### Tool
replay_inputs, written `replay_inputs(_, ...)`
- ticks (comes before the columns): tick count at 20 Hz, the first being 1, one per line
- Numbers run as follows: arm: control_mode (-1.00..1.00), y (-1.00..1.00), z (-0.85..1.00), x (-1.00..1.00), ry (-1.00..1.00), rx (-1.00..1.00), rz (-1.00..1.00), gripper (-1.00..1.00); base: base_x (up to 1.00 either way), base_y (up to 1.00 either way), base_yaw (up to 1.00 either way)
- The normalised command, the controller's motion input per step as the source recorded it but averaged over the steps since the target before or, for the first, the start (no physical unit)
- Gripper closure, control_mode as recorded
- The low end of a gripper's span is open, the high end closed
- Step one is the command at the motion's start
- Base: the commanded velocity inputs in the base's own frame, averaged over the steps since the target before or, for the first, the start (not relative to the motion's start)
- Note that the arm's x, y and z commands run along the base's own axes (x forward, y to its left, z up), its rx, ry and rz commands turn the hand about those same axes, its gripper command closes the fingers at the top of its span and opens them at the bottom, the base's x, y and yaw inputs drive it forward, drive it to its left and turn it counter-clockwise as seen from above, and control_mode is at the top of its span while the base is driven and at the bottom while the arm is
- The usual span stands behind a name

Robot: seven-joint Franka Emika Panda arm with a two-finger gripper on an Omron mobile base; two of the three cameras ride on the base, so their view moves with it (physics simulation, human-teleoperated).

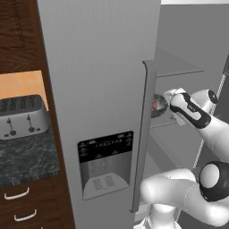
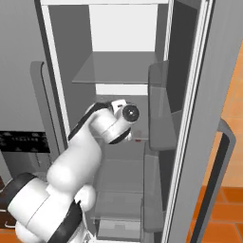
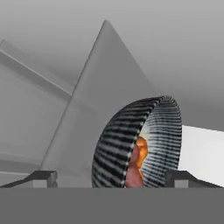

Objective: Pick the chicken drumstick and potato from their plates and place them in the bowl. Then put the bowl in the fridge.

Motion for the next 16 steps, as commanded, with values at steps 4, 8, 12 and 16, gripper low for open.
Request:
replay_inputs(4,-1.00,0.35,0.56,-0.68,-0.25,-0.11,0.00,-1.00,0.00,0.00,0.00)
replay_inputs(8,-1.00,0.15,0.84,-0.94,-0.05,-0.03,0.00,-1.00,0.00,0.00,0.00)
replay_inputs(12,-1.00,0.00,0.94,-1.00,0.04,0.00,0.00,-1.00,0.00,0.00,0.00)
replay_inputs(16,-1.00,0.14,0.47,-0.79,0.16,0.00,0.02,-1.00,0.00,0.00,0.00)
